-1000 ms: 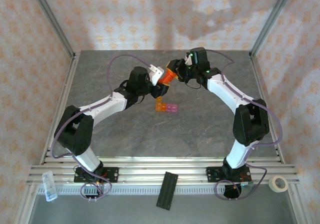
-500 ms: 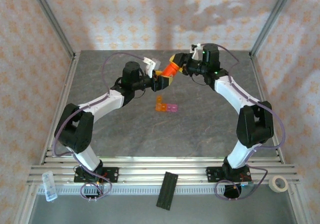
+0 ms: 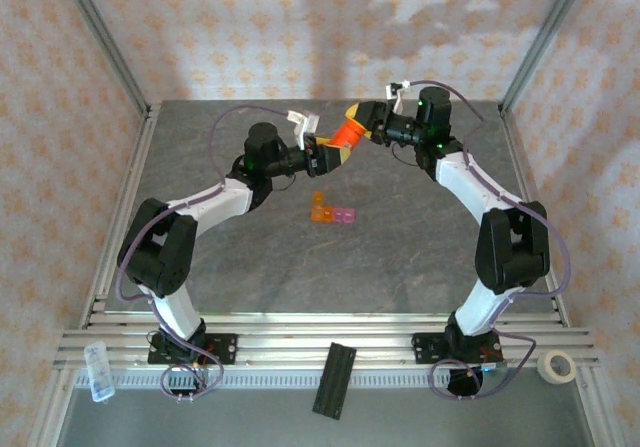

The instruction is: Sort the pills into containers

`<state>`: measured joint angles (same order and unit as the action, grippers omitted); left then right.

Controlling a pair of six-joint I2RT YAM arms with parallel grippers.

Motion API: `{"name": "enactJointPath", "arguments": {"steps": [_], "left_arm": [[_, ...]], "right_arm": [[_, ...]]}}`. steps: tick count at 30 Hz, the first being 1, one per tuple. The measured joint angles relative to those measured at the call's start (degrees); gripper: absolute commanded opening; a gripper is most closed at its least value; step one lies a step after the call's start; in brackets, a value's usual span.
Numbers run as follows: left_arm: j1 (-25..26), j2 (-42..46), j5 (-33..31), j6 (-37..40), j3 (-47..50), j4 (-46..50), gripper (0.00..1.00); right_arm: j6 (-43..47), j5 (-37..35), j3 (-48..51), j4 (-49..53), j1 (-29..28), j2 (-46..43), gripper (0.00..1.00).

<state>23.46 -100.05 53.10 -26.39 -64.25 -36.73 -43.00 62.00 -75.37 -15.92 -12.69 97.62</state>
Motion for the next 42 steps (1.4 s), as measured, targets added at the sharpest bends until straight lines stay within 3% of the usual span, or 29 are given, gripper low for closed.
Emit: {"name": "enactJointPath", "arguments": {"steps": [8,11,15,20,32,42], "left_arm": [[-0.22,-0.39,0.39,1.03,-0.37,0.55,0.00],[-0.20,-0.39,-0.04,2.99,-0.68,2.36,0.00],[-0.44,-0.37,-1.29,5.40,-0.76,5.46,0.00],[-1.14,0.20,-4.52,9.25,-0.76,9.92,0.00],[4.74,5.57,-21.07,29.05,-0.76,23.78,0.00],[6.08,5.57,-26.45,34.14,-0.76,27.19,0.00]], "right_arm": [[0.00,-0.13,0.17,0.35,0.11,0.00,0.36],[0.44,-0.76,0.17,1.84,0.11,-0.11,0.48],[1.90,-3.72,0.15,3.93,0.24,-0.39,0.74],[1.73,-9.25,0.13,6.12,1.66,-1.29,0.88],[-0.85,-19.37,-3.65,18.69,-0.70,-1.68,0.91],[-1.57,-20.94,-3.74,22.34,-4.83,-1.03,0.90]]}}
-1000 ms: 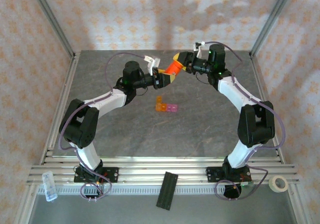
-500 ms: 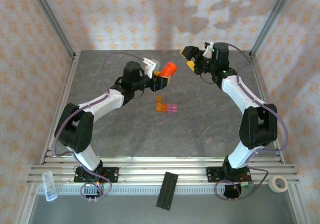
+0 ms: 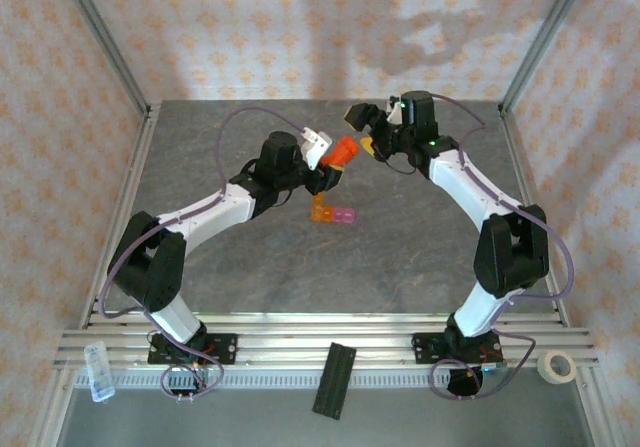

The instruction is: Sort the pills into containers

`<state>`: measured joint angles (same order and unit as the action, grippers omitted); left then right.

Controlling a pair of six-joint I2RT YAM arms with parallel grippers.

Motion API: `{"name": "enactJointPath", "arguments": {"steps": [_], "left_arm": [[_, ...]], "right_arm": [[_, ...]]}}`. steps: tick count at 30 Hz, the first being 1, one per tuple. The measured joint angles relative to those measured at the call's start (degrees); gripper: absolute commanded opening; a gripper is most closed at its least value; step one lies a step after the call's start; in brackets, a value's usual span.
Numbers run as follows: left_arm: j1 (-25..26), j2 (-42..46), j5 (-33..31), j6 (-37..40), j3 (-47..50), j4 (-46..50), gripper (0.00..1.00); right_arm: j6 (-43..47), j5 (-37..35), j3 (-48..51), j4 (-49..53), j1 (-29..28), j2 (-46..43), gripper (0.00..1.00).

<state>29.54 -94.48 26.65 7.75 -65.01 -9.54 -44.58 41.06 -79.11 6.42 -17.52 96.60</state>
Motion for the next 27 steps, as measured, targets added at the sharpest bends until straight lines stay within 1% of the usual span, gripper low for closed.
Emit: {"name": "enactJointPath", "arguments": {"steps": [8,14,18,22,24,27], "left_arm": [[0.00,0.00,-1.66,0.33,0.00,-0.02,0.00],[0.09,0.00,-1.95,0.31,0.00,-0.02,0.00],[0.11,0.00,-2.08,0.31,0.00,-0.04,0.00],[0.11,0.00,-2.14,0.31,0.00,-0.07,0.00],[0.11,0.00,-2.32,0.31,0.00,-0.07,0.00],[0.11,0.02,-2.73,0.31,0.00,-0.15,0.00]], "right_arm": [[-0.02,-0.22,0.52,0.55,-0.90,0.00,0.88],[-1.11,-0.07,1.16,0.46,-1.66,0.00,0.79],[-1.90,0.37,1.18,0.22,-1.90,0.00,0.70],[-2.38,0.48,1.18,0.11,-2.01,0.00,0.68],[-2.32,0.46,1.18,0.11,-2.10,0.00,0.63],[-2.58,0.46,1.29,0.11,-2.10,0.04,0.62]]}}
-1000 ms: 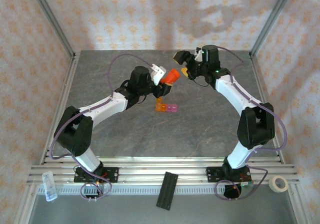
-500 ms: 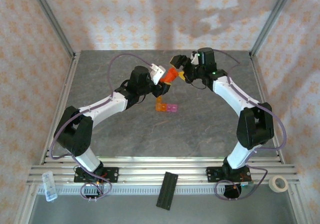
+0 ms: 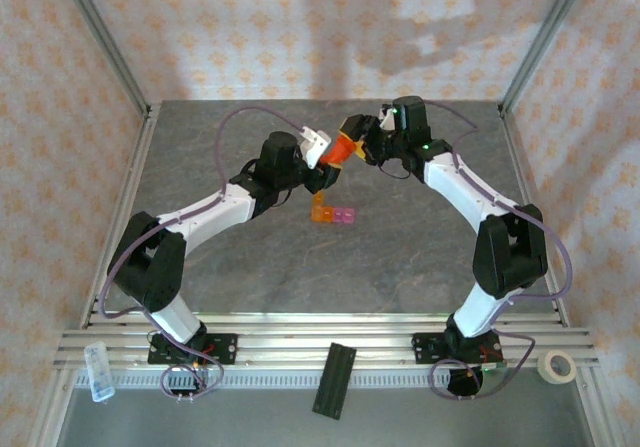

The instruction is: Sort the pills into containers

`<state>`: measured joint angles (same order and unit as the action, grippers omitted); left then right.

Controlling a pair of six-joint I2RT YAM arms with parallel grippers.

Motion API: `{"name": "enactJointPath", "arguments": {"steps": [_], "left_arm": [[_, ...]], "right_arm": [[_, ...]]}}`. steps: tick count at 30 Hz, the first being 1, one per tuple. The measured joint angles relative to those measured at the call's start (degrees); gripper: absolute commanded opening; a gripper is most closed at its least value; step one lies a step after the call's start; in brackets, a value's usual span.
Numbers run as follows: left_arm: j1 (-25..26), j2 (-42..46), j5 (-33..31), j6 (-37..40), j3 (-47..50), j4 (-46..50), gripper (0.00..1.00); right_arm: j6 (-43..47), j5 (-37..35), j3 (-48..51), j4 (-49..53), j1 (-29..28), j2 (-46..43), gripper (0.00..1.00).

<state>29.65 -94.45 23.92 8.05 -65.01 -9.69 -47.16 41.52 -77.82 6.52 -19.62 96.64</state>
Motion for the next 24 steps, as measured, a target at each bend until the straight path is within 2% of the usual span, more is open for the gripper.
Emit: {"name": "enactJointPath", "arguments": {"steps": [4,7,10,15,24], "left_arm": [[0.00,0.00,-0.39,0.00,0.00,0.00,0.00],[0.00,0.00,-0.42,0.00,0.00,0.00,0.00],[0.00,0.00,-0.42,0.00,0.00,0.00,0.00],[0.00,0.00,-0.42,0.00,0.00,0.02,0.00],[0.00,-0.02,-0.83,-0.04,0.00,0.02,0.00]], "right_arm": [[-0.04,0.02,0.09,-0.02,-0.20,0.07,0.65],[-0.28,0.07,0.09,-0.02,-0.44,0.07,0.74],[-0.31,0.26,0.09,-0.09,-0.59,0.17,0.75],[-0.37,0.28,0.09,-0.09,-0.61,0.66,0.68],[-0.74,0.74,0.13,-0.48,-0.59,1.42,0.40]]}}
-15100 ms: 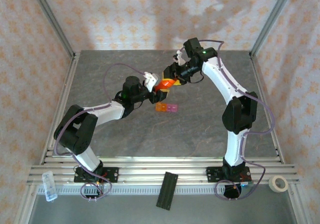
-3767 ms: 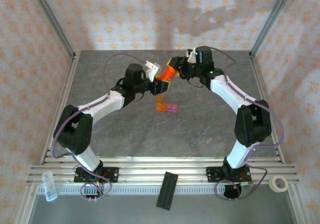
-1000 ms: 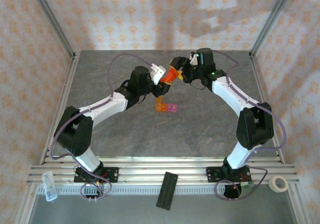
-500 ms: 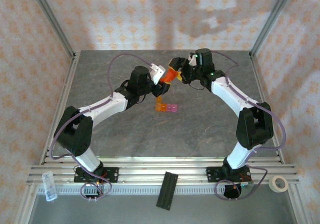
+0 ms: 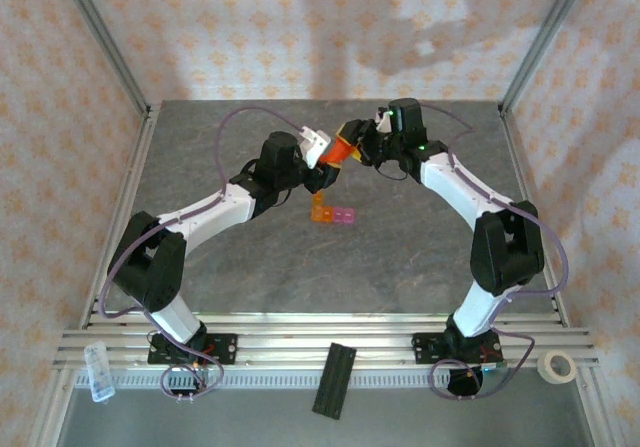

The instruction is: Sort the pills into containers

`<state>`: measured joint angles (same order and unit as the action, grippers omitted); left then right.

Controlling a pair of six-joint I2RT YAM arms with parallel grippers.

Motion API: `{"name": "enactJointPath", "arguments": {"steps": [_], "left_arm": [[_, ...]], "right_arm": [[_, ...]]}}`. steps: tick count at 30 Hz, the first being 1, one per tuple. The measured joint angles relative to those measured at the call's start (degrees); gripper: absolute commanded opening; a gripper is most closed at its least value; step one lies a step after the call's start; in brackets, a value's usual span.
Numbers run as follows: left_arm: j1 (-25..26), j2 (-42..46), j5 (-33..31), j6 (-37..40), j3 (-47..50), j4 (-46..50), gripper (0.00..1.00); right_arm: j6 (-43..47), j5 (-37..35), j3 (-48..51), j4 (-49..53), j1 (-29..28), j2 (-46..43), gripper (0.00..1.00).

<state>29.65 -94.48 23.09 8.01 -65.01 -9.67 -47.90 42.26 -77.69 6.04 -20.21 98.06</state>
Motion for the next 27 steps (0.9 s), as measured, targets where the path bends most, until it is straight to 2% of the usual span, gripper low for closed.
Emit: {"name": "enactJointPath", "arguments": {"steps": [2,6,9,17,22,27], "left_arm": [[0.00,0.02,-0.07,-0.04,0.00,0.00,0.00],[-0.26,0.02,0.50,-1.14,0.02,-0.44,0.00],[-1.81,0.04,3.98,-3.96,0.33,-2.54,0.00],[-6.67,-0.15,19.26,-21.00,3.06,-16.87,0.00],[-7.52,-3.32,25.14,-32.83,3.21,-28.04,0.00],[-8.48,-5.57,29.11,-40.65,4.04,-35.26,0.00]], "right_arm": [[0.09,0.09,0.00,-0.22,0.00,0.04,0.36],[0.57,0.31,0.02,-0.94,0.15,0.09,0.34],[1.03,2.27,0.02,-3.30,0.96,0.13,0.34],[3.17,12.98,3.52,-20.65,3.39,0.13,0.33],[4.02,17.57,4.28,-27.10,5.75,0.13,0.30],[4.72,15.65,5.05,-29.14,10.29,0.15,0.30]]}}
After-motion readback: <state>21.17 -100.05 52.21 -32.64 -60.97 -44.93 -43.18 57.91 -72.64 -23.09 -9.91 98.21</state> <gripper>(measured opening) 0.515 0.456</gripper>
